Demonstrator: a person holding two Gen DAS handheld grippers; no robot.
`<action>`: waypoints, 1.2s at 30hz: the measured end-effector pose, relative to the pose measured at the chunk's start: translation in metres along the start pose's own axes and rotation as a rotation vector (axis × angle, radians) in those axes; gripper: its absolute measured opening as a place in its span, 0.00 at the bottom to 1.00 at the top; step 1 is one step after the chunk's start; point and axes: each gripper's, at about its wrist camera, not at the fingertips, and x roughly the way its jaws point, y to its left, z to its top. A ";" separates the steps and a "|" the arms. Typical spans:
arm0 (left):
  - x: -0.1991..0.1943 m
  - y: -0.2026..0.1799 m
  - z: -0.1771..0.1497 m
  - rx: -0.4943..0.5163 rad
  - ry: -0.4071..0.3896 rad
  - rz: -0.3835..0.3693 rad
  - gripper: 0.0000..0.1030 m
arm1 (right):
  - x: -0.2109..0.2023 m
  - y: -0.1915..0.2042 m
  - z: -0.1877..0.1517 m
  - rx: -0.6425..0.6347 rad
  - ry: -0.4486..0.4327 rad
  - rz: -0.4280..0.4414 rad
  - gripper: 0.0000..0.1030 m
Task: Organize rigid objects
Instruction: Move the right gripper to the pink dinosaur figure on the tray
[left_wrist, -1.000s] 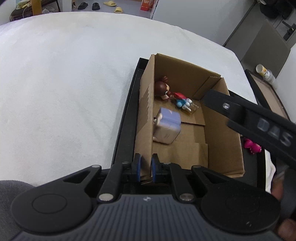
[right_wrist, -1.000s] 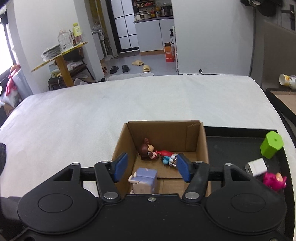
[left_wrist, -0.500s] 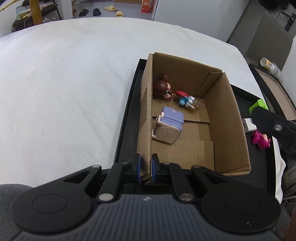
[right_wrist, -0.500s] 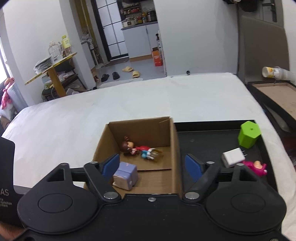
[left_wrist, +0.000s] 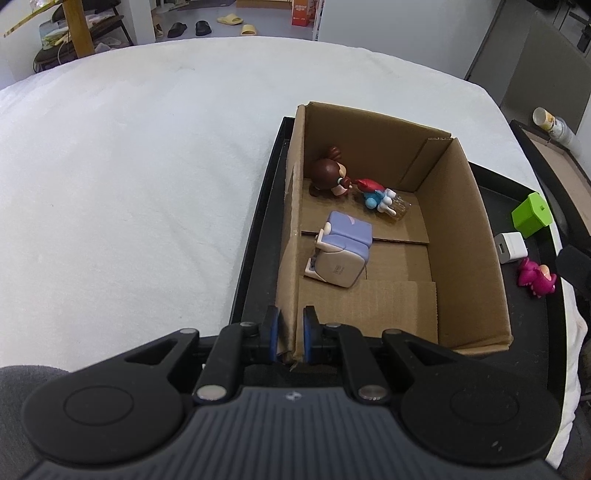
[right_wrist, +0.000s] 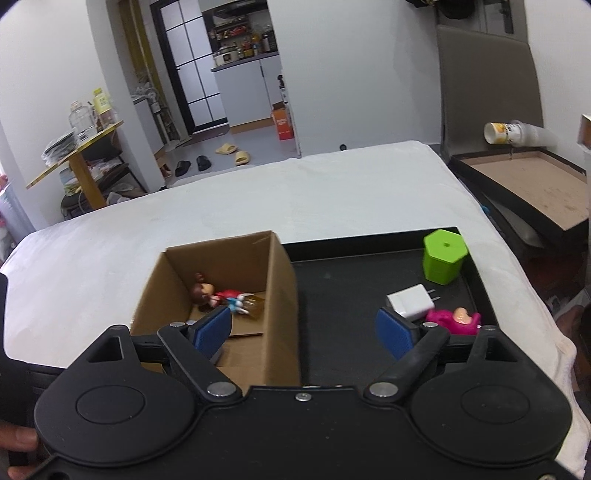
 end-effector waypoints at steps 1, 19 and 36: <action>0.000 -0.001 0.000 0.001 0.000 0.003 0.10 | 0.000 -0.003 -0.001 0.005 0.000 -0.003 0.83; 0.003 -0.003 0.001 0.010 0.007 0.037 0.08 | 0.035 -0.087 -0.008 -0.004 0.050 -0.122 0.83; 0.005 -0.006 0.004 -0.020 0.018 0.073 0.08 | 0.093 -0.124 -0.005 -0.116 0.106 -0.067 0.82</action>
